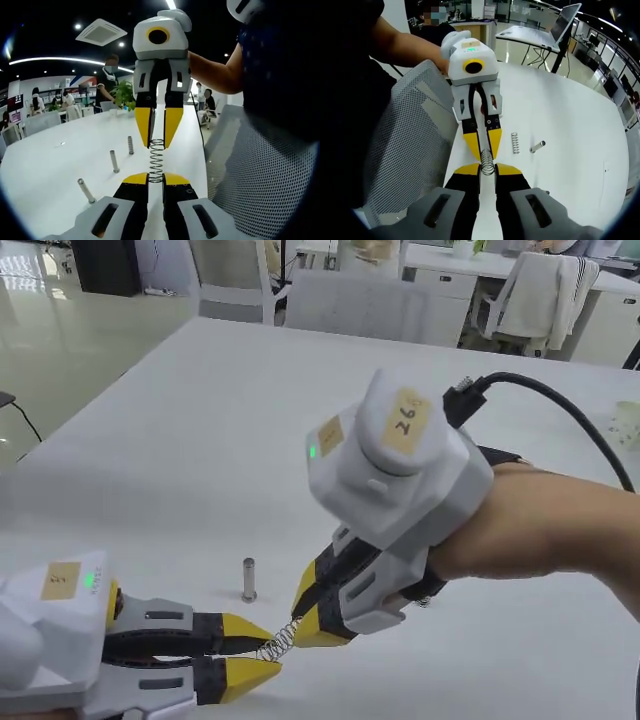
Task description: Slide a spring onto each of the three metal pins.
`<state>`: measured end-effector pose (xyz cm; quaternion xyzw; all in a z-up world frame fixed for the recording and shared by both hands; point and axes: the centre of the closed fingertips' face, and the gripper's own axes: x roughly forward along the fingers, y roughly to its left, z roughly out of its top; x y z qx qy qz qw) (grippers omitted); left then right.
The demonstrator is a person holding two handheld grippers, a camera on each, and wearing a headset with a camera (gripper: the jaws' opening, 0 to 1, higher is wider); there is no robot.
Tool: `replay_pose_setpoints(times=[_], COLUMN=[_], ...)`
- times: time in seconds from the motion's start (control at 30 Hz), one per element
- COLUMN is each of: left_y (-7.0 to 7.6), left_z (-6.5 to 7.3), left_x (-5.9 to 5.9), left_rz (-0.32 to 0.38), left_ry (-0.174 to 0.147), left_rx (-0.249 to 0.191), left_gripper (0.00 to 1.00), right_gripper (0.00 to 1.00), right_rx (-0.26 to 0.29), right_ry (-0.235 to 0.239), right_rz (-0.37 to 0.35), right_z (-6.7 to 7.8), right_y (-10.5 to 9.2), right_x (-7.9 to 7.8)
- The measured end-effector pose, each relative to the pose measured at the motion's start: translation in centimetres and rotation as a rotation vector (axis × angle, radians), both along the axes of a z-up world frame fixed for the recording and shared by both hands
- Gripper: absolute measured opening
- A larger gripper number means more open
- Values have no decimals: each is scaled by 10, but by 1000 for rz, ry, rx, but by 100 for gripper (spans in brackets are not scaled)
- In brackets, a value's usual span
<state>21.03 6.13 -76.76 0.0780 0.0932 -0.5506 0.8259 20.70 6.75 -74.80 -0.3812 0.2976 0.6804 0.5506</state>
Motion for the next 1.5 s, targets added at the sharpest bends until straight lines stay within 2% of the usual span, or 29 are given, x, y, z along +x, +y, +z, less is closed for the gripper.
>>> replay_pose_setpoints(times=[0.37,0.97,1.07,1.5], left_y=[2,1,1,0], left_z=[4,15,18,14], left_x=[1,1,2,3], left_rz=[5,7,11,14], left_ry=[-4,-23,-24,-20], left_rx=[-23,-50,-68,-51], left_gripper=[1,1,1,3], right_gripper=[10,9,9,9], right_rx=[5,49,54,28], right_ry=[15,38,40,34], right_rz=[-5,-2,-4,-6], right_z=[-5,-4,-5,-9], right_y=[-1,10,11,10], right_x=[1,-2,-3,-2])
